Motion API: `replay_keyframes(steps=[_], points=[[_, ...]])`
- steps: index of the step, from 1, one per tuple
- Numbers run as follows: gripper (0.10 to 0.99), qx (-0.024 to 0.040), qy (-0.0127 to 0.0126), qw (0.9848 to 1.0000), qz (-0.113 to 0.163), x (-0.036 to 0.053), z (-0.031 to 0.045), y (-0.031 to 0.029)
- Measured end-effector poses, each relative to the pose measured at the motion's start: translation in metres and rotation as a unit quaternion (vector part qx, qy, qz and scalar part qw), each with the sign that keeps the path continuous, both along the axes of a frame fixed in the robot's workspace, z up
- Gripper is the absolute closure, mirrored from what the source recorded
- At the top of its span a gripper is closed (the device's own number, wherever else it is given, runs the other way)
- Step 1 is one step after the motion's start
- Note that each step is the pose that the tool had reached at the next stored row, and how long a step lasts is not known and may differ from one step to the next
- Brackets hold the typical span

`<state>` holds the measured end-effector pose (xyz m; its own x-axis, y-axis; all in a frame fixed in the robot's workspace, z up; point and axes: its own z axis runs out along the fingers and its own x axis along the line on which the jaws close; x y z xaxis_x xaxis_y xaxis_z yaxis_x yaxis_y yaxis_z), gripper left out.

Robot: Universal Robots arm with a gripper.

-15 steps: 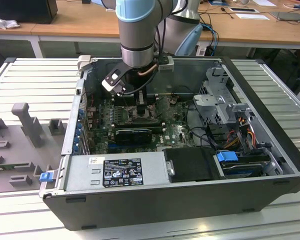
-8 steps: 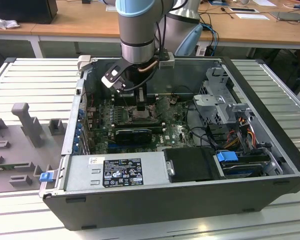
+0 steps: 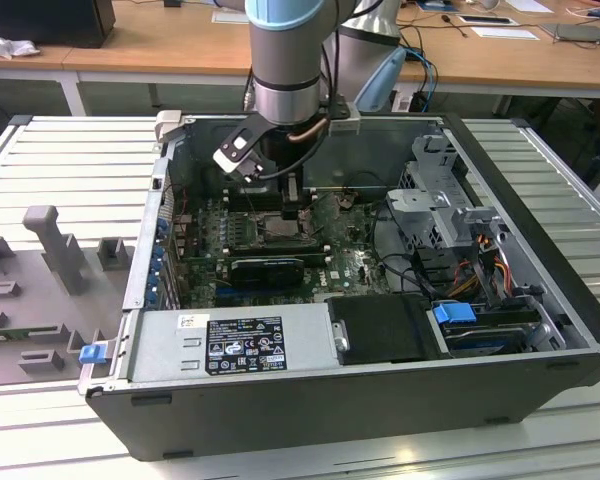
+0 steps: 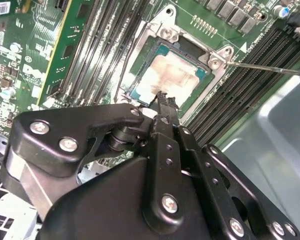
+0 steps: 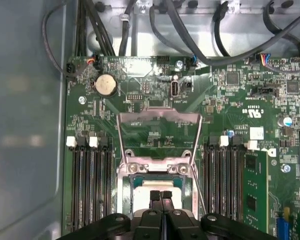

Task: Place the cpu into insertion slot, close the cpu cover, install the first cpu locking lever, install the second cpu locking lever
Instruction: 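Close the cpu cover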

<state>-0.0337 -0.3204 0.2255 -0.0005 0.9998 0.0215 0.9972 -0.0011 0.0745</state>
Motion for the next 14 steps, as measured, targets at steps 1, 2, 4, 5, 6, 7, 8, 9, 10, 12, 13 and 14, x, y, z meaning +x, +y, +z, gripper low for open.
replay_keyframes(steps=[1,2,4,5,6,7,8,9,10,12,13,14], points=[[0.980,-0.0001,0.0001,1.0000,0.000,0.0000,0.0001,0.0000],[0.980,-0.0001,0.0001,1.0000,0.000,0.0000,0.0009,0.0001],[0.980,0.0000,0.0000,1.0000,0.000,0.0001,0.0044,0.0001],[0.980,0.0000,0.0000,1.0000,0.000,0.0001,0.0055,0.0001],[0.980,0.0000,0.0001,1.0000,0.000,0.0001,0.0063,0.0001],[0.980,0.0000,0.0000,1.0000,0.000,0.0001,0.0074,0.0001],[0.980,0.0000,0.0000,1.0000,0.000,0.0001,0.0083,0.0001],[0.980,0.0001,0.0000,1.0000,0.000,0.0001,0.0088,0.0001],[0.980,0.0001,0.0000,1.0000,0.000,0.0001,0.0091,0.0001],[0.980,0.0000,0.0001,1.0000,0.000,0.0001,0.0113,0.0001],[0.980,0.0000,0.0000,1.0000,0.000,0.0001,0.0120,0.0001],[0.980,0.0001,0.0000,1.0000,0.000,0.0001,0.0125,0.0001]])
